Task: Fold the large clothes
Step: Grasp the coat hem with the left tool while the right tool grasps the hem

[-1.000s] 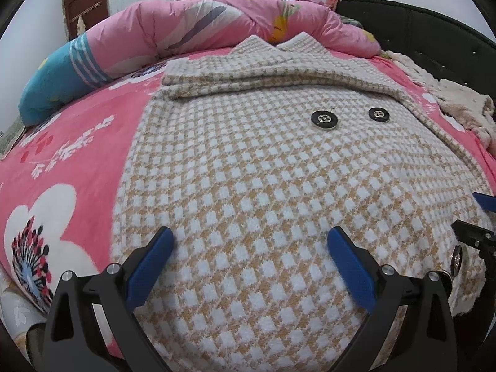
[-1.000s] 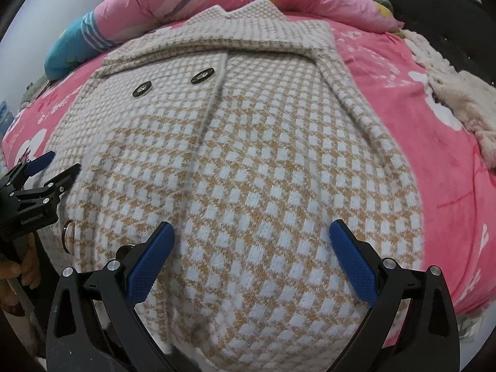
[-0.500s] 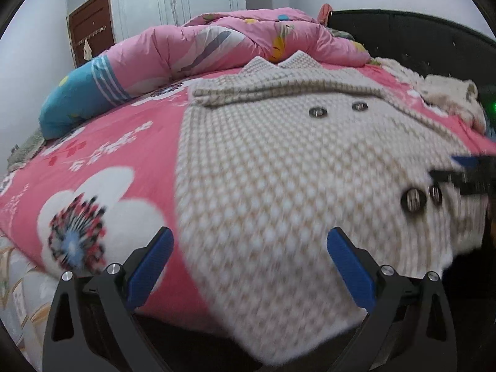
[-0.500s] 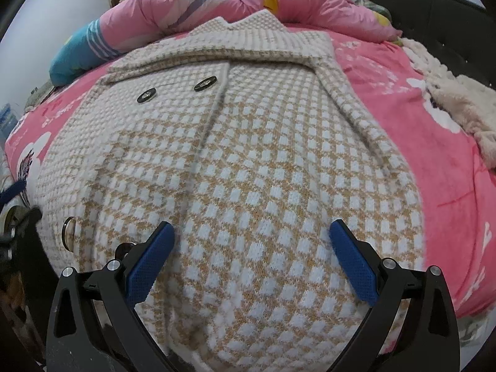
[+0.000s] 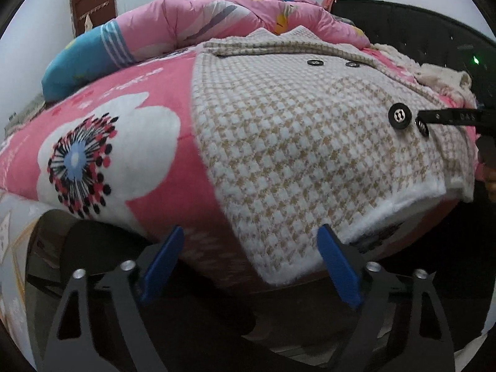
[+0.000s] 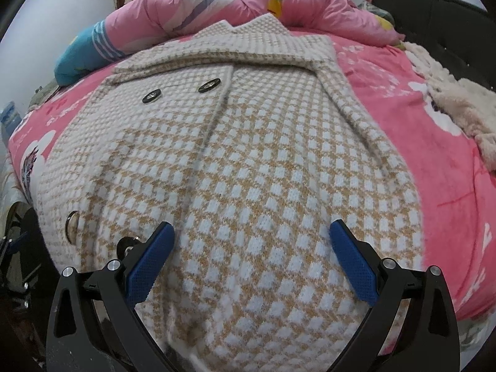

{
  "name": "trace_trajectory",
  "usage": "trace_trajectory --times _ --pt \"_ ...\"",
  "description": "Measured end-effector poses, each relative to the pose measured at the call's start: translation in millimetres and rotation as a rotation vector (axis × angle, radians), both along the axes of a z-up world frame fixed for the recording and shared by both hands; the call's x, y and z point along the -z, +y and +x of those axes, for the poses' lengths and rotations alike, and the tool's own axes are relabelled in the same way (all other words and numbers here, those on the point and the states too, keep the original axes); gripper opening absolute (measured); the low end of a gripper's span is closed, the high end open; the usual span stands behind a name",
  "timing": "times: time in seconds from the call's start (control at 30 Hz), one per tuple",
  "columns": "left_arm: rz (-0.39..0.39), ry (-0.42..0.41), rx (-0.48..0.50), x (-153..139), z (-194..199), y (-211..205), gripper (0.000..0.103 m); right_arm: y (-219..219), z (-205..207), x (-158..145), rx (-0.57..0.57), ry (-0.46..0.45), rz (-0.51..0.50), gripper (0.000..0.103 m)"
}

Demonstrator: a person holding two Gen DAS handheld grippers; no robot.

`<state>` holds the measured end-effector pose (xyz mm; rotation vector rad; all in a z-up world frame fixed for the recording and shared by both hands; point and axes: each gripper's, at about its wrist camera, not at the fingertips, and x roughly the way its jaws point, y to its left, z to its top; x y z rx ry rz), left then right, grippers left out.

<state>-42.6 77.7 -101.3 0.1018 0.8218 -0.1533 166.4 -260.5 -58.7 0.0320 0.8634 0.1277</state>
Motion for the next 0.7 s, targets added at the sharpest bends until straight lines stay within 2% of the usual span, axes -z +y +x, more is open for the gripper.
trace_trajectory --times 0.13,0.3,0.4,0.5,0.7 --pt "-0.035 0.027 0.012 0.8 7.0 2.3 0.066 -18.8 -30.0 -13.3 0.000 -0.045 0.033 0.095" --pt "-0.078 0.080 0.012 7.9 21.2 1.7 0.054 -58.2 -67.5 -14.7 0.081 -0.060 0.081 0.095" --pt "-0.104 0.124 0.005 15.8 32.7 0.9 0.052 -83.4 -81.6 -6.8 0.128 -0.028 0.168 0.095" --pt "-0.126 0.161 -0.002 22.3 42.1 0.4 0.052 -98.8 -87.0 6.5 0.158 0.029 0.231 0.090" --pt "-0.153 0.193 -0.005 26.5 49.2 1.4 0.052 -110.7 -80.4 33.1 0.151 0.122 0.370 0.081"
